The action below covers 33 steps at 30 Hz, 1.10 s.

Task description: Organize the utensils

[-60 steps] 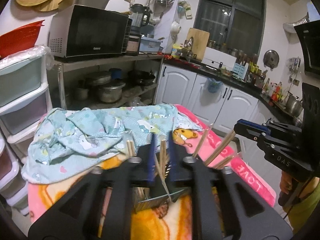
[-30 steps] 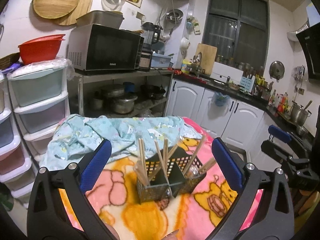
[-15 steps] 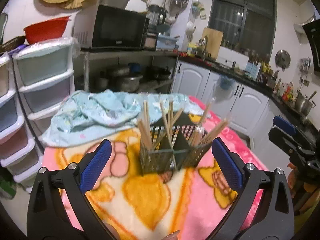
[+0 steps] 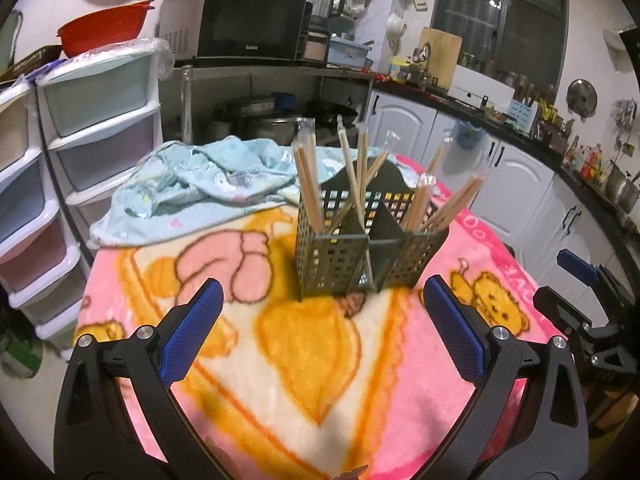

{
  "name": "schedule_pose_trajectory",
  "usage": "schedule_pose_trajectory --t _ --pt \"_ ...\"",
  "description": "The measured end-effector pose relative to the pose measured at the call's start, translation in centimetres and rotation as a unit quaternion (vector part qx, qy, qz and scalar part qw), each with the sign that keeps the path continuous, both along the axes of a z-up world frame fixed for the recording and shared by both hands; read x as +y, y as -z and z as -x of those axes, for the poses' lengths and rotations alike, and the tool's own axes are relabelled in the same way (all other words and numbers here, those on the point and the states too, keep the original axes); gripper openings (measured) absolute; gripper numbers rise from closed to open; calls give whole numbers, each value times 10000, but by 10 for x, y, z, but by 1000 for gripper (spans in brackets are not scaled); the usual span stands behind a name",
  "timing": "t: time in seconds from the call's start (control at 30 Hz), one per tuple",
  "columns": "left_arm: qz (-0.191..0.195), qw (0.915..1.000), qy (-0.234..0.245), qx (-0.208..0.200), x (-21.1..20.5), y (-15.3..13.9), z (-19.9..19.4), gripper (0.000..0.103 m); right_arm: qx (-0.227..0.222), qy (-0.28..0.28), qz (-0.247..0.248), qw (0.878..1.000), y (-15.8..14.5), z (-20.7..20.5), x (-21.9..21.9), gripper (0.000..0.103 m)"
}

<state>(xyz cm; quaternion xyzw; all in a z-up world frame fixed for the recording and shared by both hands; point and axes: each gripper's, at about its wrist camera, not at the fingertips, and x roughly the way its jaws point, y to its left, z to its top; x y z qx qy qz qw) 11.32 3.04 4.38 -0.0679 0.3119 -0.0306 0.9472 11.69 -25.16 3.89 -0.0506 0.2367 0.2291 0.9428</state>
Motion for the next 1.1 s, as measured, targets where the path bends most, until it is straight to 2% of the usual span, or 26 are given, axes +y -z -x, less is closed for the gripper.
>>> schedule_pose_trajectory --t 0.3,0.57,0.87,1.1 --pt "-205 9997 -116 1 -12 24 12 92 67 199 -195 9996 19 1 -10 96" --pt "-340 9990 -179 -236 -23 37 20 92 -53 369 -410 9985 32 3 -21 96" --pt "-474 9965 -262 -636 -35 53 32 92 -411 510 -539 9964 48 9 -27 96" --pt "-502 9952 -412 -738 -37 63 38 92 -665 526 -587 9947 53 17 -25 96"
